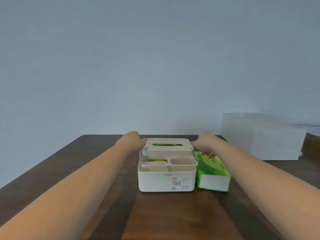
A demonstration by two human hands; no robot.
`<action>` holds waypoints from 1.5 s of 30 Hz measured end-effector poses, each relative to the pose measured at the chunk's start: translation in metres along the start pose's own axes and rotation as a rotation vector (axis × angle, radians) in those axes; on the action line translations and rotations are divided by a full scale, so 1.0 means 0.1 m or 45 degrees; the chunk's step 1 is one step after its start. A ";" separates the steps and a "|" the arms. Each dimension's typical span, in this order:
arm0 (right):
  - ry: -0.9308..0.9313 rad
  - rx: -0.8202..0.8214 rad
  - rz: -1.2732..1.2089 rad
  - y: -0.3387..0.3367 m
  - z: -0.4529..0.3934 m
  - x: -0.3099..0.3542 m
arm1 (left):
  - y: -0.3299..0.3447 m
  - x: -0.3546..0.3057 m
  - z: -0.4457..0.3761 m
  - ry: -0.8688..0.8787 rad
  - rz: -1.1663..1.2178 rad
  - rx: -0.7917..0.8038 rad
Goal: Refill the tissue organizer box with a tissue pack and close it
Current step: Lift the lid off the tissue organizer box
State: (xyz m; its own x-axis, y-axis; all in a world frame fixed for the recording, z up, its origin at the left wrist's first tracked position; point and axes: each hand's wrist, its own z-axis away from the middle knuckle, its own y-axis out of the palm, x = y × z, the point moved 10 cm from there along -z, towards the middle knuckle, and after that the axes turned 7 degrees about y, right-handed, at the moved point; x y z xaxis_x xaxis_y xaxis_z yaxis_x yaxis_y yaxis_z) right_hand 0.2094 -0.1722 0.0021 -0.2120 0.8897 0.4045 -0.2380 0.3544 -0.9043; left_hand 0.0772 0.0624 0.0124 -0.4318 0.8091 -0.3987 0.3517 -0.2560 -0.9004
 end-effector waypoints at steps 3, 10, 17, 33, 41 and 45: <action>0.025 0.013 -0.021 0.05 0.00 -0.06 | 0.13 0.02 0.03 0.000 -0.015 0.069; 0.031 -0.021 -0.036 0.12 -0.05 -0.02 | 0.23 0.09 0.02 -0.086 0.024 0.077; 0.099 -0.011 -0.085 0.14 -0.09 0.02 | 0.21 0.07 -0.01 -0.096 0.127 0.012; -0.270 -0.213 -0.276 -0.16 0.21 1.39 | -0.93 0.98 0.11 -0.248 0.664 -0.530; -0.354 -0.077 -0.152 0.66 0.20 2.20 | -0.82 2.08 0.25 -0.452 0.542 -0.529; -0.337 0.004 -0.079 1.02 0.15 2.37 | -0.69 2.42 0.23 -0.494 0.475 -0.492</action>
State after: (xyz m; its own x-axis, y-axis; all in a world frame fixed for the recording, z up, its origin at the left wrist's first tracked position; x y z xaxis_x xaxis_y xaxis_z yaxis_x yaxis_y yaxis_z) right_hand 0.1212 0.0700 0.0078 -0.4372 0.7597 0.4813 -0.2611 0.4049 -0.8763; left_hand -0.0710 0.2635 -0.0263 -0.4656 0.4352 -0.7706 0.7772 -0.2154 -0.5912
